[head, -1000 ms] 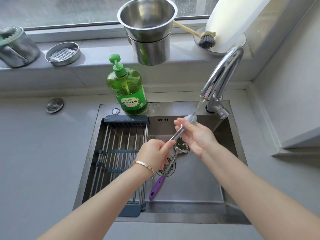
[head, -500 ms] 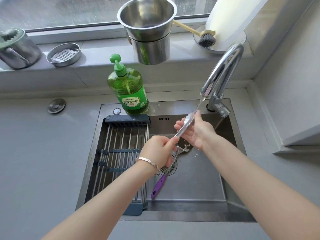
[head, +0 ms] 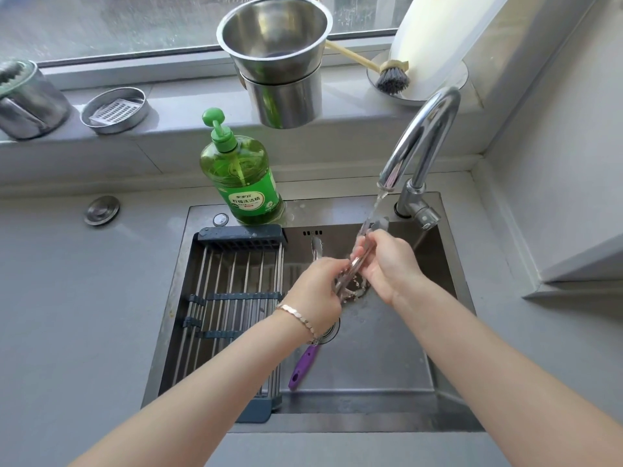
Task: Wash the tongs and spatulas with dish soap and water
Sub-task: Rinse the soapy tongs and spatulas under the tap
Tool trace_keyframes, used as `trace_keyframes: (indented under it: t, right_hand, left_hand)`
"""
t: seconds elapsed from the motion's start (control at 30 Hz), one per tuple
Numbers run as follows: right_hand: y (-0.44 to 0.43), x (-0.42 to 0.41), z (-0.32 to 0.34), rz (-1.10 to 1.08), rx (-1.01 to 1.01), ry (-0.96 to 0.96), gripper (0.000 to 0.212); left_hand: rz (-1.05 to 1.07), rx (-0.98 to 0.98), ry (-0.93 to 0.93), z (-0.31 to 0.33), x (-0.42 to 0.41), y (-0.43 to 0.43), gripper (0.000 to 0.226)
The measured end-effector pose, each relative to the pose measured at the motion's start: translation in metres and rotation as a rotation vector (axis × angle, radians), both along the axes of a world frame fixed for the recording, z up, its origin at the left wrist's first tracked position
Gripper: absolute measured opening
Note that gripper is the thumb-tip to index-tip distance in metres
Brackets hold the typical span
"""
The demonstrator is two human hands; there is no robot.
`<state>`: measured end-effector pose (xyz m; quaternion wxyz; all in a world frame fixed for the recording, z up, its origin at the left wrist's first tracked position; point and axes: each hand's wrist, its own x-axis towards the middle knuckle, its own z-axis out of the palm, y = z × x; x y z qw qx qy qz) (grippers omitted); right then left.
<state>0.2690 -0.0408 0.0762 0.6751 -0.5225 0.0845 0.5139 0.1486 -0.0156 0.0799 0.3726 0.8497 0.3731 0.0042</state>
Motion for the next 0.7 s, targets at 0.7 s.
trace_keyframes:
  t: [0.7]
  right_hand:
    - [0.001,-0.016,-0.014,0.076,0.156,-0.038,0.021]
  left_hand:
    - [0.529,-0.316,-0.322,-0.016,-0.04,0.014,0.022]
